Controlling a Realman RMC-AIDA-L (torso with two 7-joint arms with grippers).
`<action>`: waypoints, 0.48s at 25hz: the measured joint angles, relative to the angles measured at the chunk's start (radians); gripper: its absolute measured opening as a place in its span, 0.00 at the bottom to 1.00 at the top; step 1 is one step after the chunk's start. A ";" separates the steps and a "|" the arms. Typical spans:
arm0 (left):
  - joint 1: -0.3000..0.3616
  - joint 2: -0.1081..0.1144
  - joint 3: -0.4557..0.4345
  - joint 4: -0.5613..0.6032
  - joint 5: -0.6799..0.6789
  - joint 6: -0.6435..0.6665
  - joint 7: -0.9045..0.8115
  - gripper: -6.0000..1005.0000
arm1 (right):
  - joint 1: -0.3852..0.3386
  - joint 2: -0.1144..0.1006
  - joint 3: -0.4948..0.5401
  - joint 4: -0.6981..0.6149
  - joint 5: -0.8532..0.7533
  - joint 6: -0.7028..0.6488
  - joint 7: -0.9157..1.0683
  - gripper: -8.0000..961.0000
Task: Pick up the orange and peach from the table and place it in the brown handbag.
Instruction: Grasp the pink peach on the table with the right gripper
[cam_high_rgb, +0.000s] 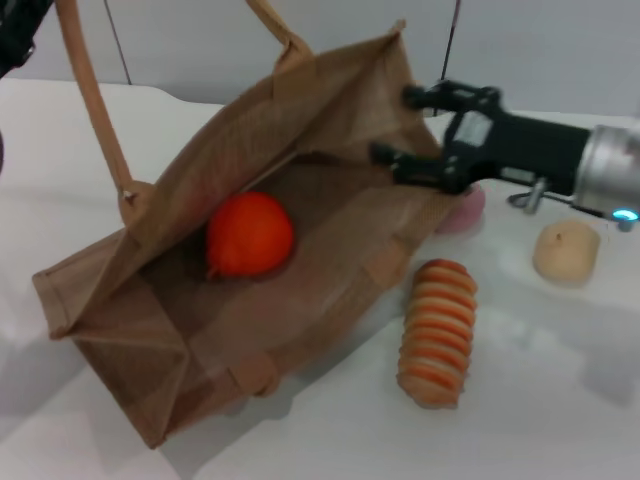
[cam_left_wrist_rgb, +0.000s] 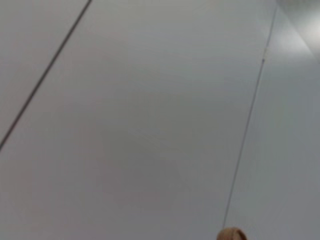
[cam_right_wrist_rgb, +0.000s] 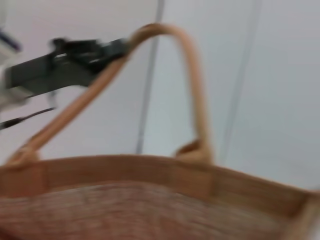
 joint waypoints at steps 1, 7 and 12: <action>0.008 0.000 -0.015 0.000 0.000 0.002 0.002 0.11 | -0.009 -0.003 0.024 0.001 0.000 -0.002 0.000 0.85; 0.026 0.000 -0.045 0.000 0.000 0.007 0.010 0.11 | -0.028 -0.024 0.128 0.054 -0.001 0.007 -0.001 0.85; 0.039 0.000 -0.077 0.000 0.000 0.008 0.010 0.11 | -0.011 -0.045 0.181 0.132 -0.021 0.043 -0.002 0.85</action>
